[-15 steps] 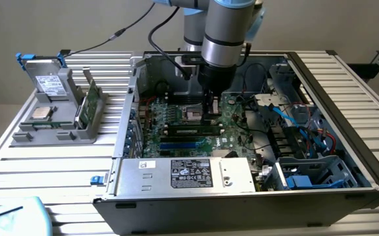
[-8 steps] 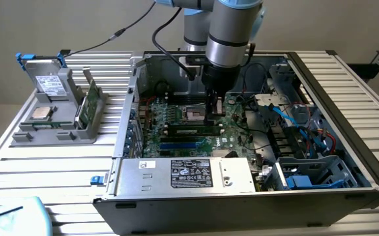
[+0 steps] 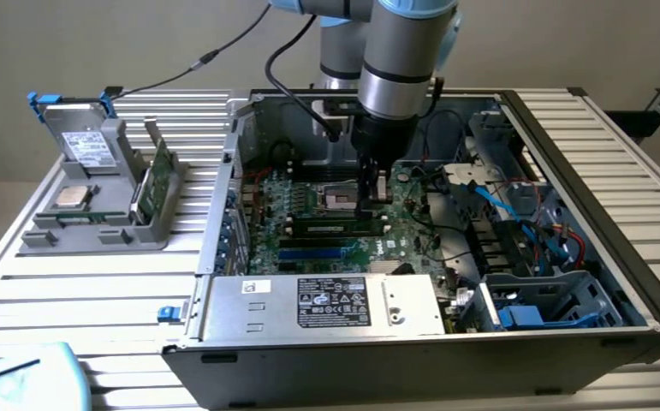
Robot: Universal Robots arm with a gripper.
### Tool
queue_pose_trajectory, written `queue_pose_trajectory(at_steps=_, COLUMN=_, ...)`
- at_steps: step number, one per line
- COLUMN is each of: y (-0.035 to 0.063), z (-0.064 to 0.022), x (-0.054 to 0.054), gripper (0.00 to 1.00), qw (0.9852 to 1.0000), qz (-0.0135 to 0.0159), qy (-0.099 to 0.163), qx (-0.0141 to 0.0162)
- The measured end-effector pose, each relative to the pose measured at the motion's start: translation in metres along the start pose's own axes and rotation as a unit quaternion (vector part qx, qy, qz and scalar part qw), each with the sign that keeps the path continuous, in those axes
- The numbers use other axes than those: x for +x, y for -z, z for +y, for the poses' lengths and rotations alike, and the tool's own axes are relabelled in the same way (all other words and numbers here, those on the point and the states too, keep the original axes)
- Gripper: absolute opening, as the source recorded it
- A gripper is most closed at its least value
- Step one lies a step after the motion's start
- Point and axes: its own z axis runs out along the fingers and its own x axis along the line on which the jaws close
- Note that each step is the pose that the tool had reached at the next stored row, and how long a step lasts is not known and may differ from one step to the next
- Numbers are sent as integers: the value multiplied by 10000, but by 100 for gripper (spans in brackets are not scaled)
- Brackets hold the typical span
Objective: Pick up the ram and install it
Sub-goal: 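Press down the ram until it locks into place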
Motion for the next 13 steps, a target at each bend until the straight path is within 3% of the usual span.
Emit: queue_pose_trajectory(at_steps=13, y=-39, z=-3, x=-3, gripper=11, qw=10000, qz=1, qy=0, qx=0)
